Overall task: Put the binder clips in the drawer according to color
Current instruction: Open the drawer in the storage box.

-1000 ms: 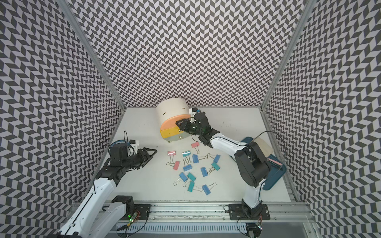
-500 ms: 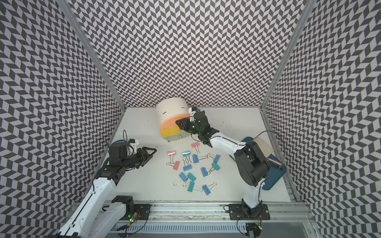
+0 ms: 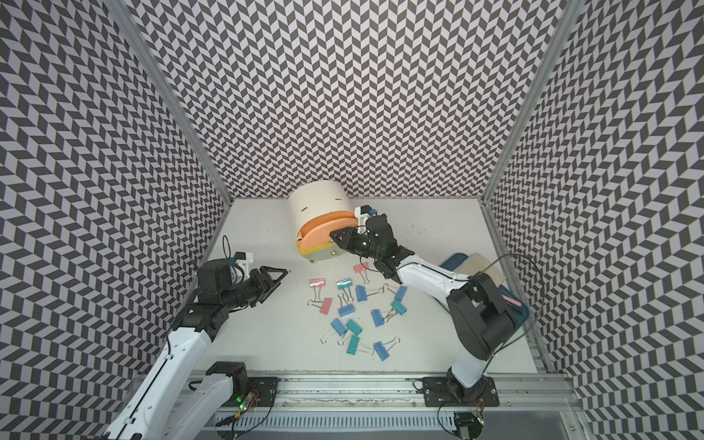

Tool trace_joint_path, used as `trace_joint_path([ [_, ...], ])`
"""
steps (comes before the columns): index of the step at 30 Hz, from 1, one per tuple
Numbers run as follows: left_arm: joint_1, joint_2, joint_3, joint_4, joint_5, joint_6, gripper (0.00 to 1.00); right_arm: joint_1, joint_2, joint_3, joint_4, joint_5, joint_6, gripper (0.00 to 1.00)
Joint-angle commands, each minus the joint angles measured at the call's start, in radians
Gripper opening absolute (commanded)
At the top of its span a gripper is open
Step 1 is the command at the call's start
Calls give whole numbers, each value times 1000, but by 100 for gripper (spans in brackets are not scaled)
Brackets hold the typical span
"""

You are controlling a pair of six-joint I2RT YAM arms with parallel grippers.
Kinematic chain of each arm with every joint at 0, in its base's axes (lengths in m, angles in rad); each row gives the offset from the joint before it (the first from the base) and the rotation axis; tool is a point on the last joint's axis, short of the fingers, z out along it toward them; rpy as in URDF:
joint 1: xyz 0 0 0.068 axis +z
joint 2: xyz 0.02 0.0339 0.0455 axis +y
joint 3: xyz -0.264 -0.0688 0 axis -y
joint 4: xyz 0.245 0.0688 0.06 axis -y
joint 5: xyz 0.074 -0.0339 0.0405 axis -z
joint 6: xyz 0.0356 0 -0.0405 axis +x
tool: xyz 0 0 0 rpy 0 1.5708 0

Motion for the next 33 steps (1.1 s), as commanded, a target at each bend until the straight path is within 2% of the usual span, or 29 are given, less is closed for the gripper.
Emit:
trace_joint_path([
  [1,6,-16,35,7,-9,-10,59,6,-67,-42,45,-15,22,17],
  [11,6,-50,22,7,-15,-33,58,26,-155,-145,47,-11,21,17],
  [21,6,-93,-8,1,-17,-54,58,40,-160,-171,53,-15,22,17],
  [24,6,-98,-11,-1,-17,-58,58,40,-167,-177,51,-6,19,24],
  [29,6,-99,-6,-1,-17,-58,59,40,-177,-175,33,8,1,45],
  [33,6,-93,-4,1,-18,-55,58,40,-187,-173,16,11,-24,51],
])
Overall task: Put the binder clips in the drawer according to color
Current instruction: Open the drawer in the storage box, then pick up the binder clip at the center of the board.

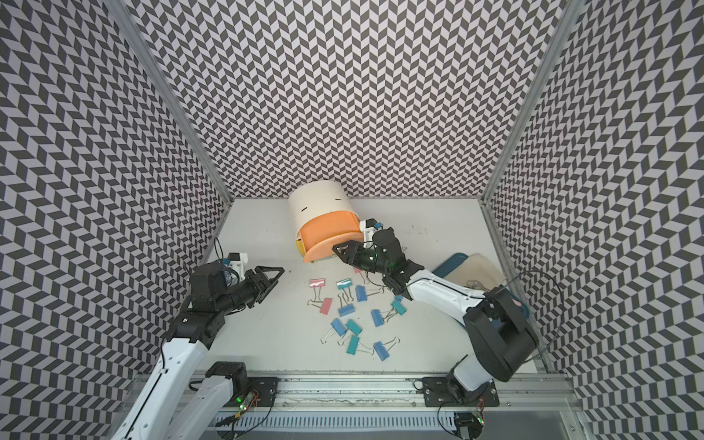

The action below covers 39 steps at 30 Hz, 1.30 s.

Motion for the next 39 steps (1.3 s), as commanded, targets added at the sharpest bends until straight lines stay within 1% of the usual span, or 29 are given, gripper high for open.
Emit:
trace_joint_path([
  [1,6,-6,0,1,-5,3,59,4,-55,-6,6,15,-39,52],
  [7,6,-1,16,-6,-13,10,59,7,-135,-29,-78,51,-123,63],
  [9,6,-1,19,-11,-16,13,59,7,-173,-40,-122,66,-159,66],
  [14,6,5,22,-36,-26,36,59,7,-284,-66,-278,148,-253,67],
  [18,6,5,-1,-71,-47,58,59,7,-346,-73,-458,271,-305,67],
  [22,3,-15,-77,-75,-62,64,59,5,-387,-106,-593,393,-303,67],
  [26,-12,-32,-167,-56,-65,58,58,-1,-423,-169,-646,458,-273,68],
  [30,-76,-33,-229,-30,-97,32,58,-23,-450,-246,-662,465,-245,68],
  [36,-254,-2,-264,38,-171,-57,57,-47,-438,-292,-710,465,-252,68],
  [39,-335,4,-277,71,-197,-101,57,-76,-416,-311,-728,449,-250,68],
])
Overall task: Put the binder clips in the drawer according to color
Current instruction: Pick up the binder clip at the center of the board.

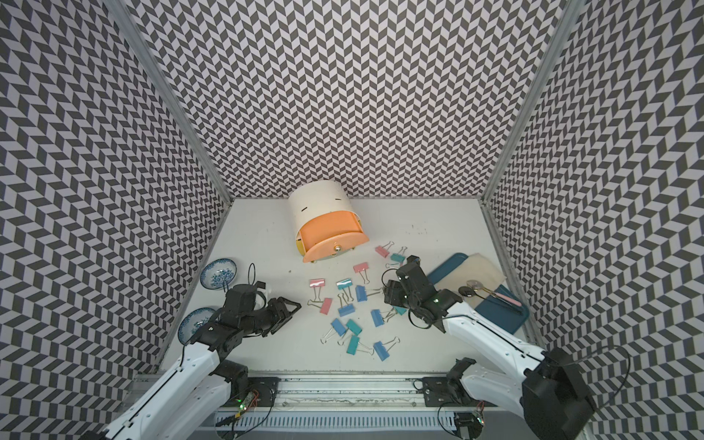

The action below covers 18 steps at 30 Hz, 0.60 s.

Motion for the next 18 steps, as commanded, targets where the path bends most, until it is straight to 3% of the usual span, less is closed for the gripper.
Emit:
trace_joint_path([
  [1,-72,1,-15,65,-60,-63,57,-31,23,-16,-21,7,8,69],
  [6,-123,-21,-15,61,-98,-102,57,-78,85,19,-79,-52,65,71],
  [14,-124,-36,5,51,-119,-114,57,-83,231,148,-210,-132,232,69],
  [18,-125,-48,16,39,-132,-111,58,-83,251,179,-263,-105,307,73],
])
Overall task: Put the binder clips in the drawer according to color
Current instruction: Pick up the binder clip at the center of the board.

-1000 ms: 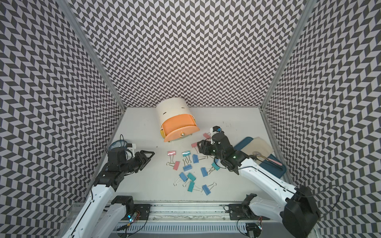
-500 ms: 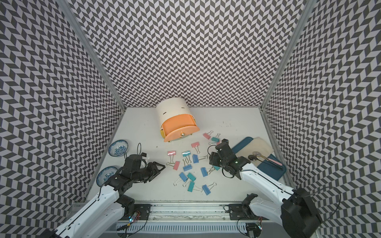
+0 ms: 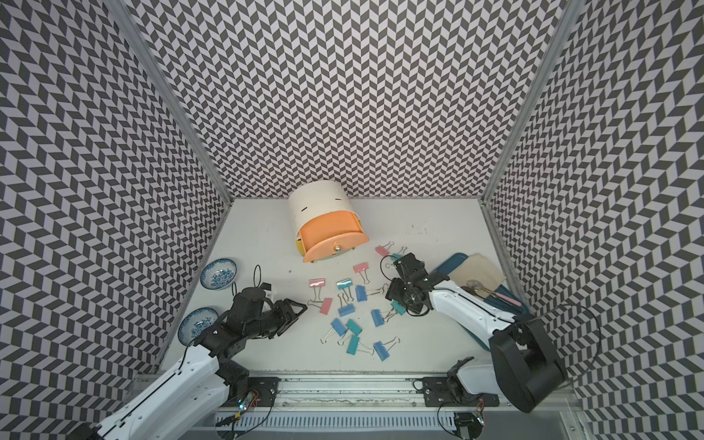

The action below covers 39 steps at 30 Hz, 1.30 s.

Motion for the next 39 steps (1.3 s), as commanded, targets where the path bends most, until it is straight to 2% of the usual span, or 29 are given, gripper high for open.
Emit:
trace_joint_path([
  [1,-2,-23,26,0,-29,-1,57,0,17,41,-87,23,96,73],
  [4,-3,-35,20,0,-33,-6,58,1,33,70,-141,54,122,73],
  [13,-3,-37,15,7,-33,6,59,4,73,88,-148,82,151,74],
  [25,2,0,29,22,-35,36,59,32,149,93,-114,60,166,73],
  [39,30,-19,24,-6,-29,61,60,33,195,92,-77,54,200,72],
])
